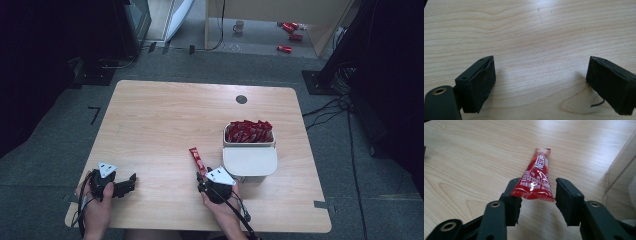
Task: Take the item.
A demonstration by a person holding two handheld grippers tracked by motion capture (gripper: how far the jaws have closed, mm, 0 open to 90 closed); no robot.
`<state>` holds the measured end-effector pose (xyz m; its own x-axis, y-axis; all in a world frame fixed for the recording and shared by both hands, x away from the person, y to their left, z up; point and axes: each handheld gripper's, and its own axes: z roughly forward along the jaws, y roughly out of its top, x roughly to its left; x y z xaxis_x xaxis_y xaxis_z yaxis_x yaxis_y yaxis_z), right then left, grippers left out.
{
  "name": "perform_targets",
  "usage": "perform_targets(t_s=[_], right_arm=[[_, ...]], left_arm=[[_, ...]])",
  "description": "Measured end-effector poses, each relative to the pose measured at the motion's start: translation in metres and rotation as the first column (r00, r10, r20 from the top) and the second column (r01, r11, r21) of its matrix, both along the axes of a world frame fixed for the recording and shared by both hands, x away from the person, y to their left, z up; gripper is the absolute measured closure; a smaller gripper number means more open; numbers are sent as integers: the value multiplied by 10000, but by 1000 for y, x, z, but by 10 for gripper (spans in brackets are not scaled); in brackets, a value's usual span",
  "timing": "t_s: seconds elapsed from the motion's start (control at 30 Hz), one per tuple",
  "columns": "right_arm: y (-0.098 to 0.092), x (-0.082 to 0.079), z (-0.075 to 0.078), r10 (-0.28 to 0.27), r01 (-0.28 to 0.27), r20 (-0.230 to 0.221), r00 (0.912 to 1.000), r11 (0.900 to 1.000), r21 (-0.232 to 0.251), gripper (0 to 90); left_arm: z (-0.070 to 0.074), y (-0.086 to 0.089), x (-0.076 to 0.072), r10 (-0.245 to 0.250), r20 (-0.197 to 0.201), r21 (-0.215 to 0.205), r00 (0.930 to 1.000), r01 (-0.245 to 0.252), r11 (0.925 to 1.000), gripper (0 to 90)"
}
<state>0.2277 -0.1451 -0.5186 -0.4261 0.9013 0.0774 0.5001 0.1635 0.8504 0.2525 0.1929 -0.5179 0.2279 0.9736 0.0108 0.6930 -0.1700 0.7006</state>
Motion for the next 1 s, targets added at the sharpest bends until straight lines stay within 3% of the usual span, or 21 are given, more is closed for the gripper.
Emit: perform_targets(t_s=[0.33,0.37,0.53,0.83,1.0], right_arm=[[5,-5,1,484,-485,-44,9988,9987,-155,339],[7,-7,3,540,-540,2,9985,9982,-252,258],[10,-12,8,866,-860,162,9961,9957,-331,242],[7,-22,33,945,-960,1051,9900,9953,93,243],[0,-26,36,1149,-1165,1110,9872,9932,84,233]], left_arm=[[0,0,0,-2,-2,1,10000,2,10000,95],[0,0,0,-2,-2,2,10000,2,10000,95],[0,0,0,0,0,-2,10000,0,10000,95],[0,0,0,-1,-3,-1,10000,1,10000,95],[0,0,0,-1,-3,0,10000,1,10000,95]])
